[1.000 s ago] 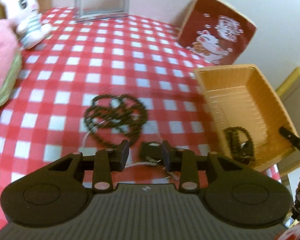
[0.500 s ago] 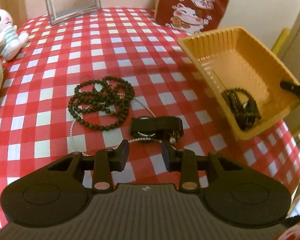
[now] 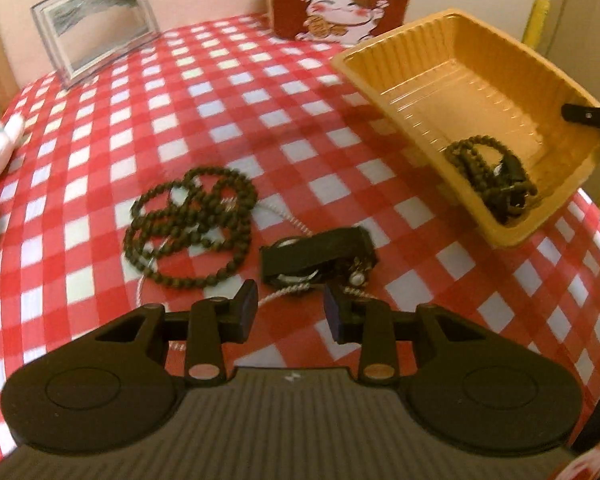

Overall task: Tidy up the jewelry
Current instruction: 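Move the left gripper to the black strap clip and grasp it, then carry the black clip into the orange tray and open the left gripper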

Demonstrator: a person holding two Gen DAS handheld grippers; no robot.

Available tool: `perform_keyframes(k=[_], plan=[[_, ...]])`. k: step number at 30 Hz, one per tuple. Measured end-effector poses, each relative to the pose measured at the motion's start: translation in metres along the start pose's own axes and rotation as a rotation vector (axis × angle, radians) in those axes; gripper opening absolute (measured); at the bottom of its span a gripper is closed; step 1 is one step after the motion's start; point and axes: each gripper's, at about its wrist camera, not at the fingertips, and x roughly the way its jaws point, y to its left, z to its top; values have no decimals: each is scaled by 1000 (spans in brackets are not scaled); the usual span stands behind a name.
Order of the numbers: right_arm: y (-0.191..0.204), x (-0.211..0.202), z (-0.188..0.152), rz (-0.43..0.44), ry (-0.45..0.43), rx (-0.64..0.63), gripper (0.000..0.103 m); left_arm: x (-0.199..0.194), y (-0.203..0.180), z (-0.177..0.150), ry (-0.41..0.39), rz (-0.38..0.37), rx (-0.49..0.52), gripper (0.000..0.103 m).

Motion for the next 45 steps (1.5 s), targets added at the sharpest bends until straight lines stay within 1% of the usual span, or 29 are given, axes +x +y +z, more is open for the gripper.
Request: perform_keyframes(k=[2, 5, 7, 15, 19, 21, 25, 31, 36, 38, 41, 43, 45], plan=[[0, 0, 0, 0, 0, 2, 7, 1, -7, 4, -10, -2, 43, 32], [0, 0, 0, 1, 1, 3, 7, 6, -20, 8, -18, 14, 121, 32], [0, 0, 0, 1, 0, 1, 7, 11, -26, 11, -26, 29, 155, 32], [-2, -1, -2, 2, 3, 10, 7, 25, -25, 18, -43, 48, 201, 32], [-3, -1, -2, 3, 4, 11, 7, 27, -18, 26, -53, 26, 158, 24], [-3, -1, -2, 3, 4, 10, 7, 29, -11, 31, -55, 25, 120, 23], [-3, -1, -2, 3, 4, 11, 7, 34, 5, 40, -45, 27, 33, 19], [-3, 0, -3, 4, 5, 16, 7, 41, 12, 46, -27, 40, -19, 18], [-3, 0, -3, 6, 5, 17, 7, 47, 27, 48, 4, -16, -170, 19], [-4, 0, -3, 5, 6, 17, 7, 50, 30, 50, 13, -31, -203, 20], [-3, 0, -4, 4, 9, 18, 7, 53, 31, 52, 15, -48, -211, 21], [-4, 1, -3, 5, 10, 20, 7, 52, 29, 54, 6, -56, -196, 19], [-4, 0, -4, 5, 9, 18, 7, 46, 28, 56, -10, -85, -202, 18]])
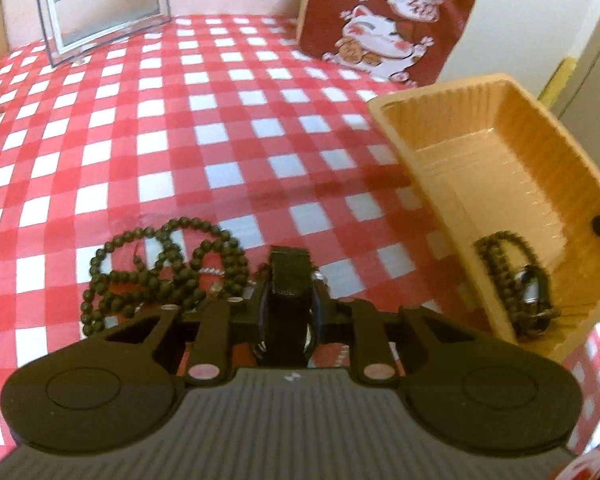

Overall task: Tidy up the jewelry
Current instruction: 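Carry the black clip into the orange tray and open the left gripper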

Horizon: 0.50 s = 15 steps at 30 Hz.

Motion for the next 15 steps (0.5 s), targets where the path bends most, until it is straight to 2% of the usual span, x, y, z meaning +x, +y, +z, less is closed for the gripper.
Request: perform_keyframes(k=[5, 15], plan=[[-1, 1, 1, 0, 0, 4, 7, -29, 2, 4, -57, -70, -52, 18], [-1, 0, 1, 2, 0, 11, 7, -73, 28, -6, -84, -151, -220, 18]])
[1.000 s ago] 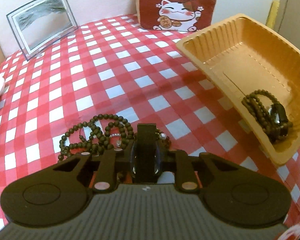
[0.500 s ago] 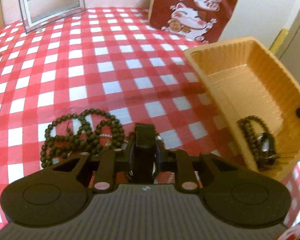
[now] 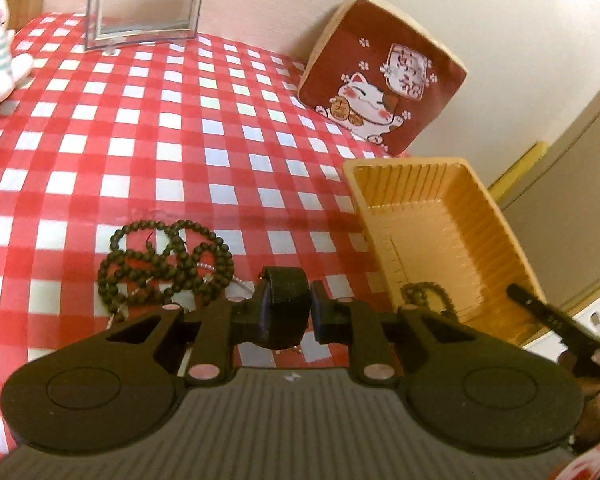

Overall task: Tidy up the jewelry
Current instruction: 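Carry the black clip into the orange tray and open the left gripper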

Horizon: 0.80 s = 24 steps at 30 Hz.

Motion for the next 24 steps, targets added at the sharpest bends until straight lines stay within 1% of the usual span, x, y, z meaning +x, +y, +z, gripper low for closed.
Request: perform_keyframes(k=[3, 8, 13, 18, 24], plan=[[1, 0, 0, 1, 0, -3, 7, -12, 1, 1, -13, -9, -17, 18], [1, 0, 0, 1, 1, -2, 7, -28, -5, 3, -45, -6, 4, 18], [2, 0, -1, 0, -3, -7, 7, -38, -18, 9, -70, -21, 29, 18], [4, -1, 0, 1, -4, -12, 7, -36, -37, 12, -76, -57, 57, 18], [6, -2, 1, -2, -4, -15, 7, -19, -65, 12, -56, -127, 82, 18]])
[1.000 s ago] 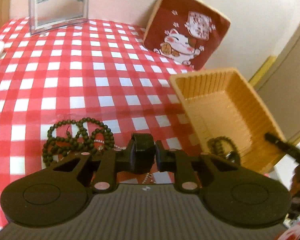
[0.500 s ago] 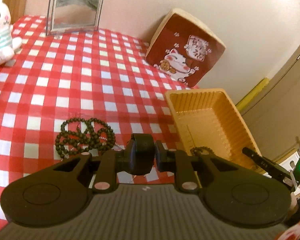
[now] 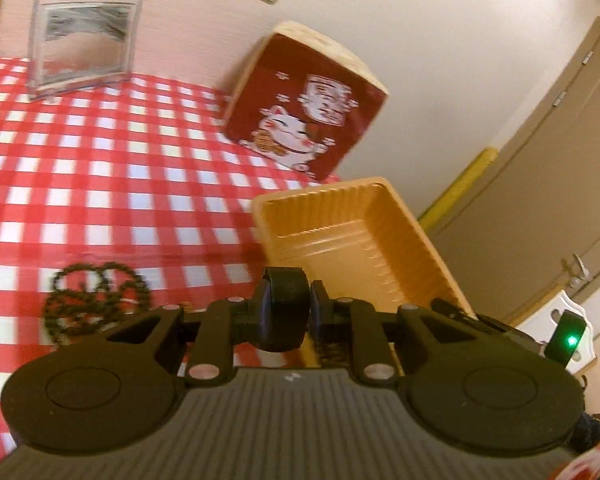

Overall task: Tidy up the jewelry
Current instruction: 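Carry the black clip into the orange tray and open the left gripper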

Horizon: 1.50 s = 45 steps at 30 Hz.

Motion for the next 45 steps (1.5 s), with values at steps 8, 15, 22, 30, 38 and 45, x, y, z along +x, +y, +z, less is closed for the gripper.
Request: perform_keyframes(k=[8, 15, 22, 30, 38, 45], plan=[[2, -4, 4, -11, 4, -16, 7, 42, -31, -5, 46, -63, 39, 18], [9, -4, 8, -36, 10, -31, 7, 77, -47, -14, 89, -73, 53, 18], [12, -3, 10, -42, 10, -29, 7, 112, -60, -16, 113, -65, 72, 18], [12, -3, 10, -42, 10, -29, 7, 143, -65, -20, 132, -23, 98, 18], [15, -3, 11, -48, 13, -32, 7, 120, -60, -7, 33, -7, 85, 27], [14, -2, 11, -53, 17, -24, 7, 83, -27, 0, -30, 94, 52, 36]])
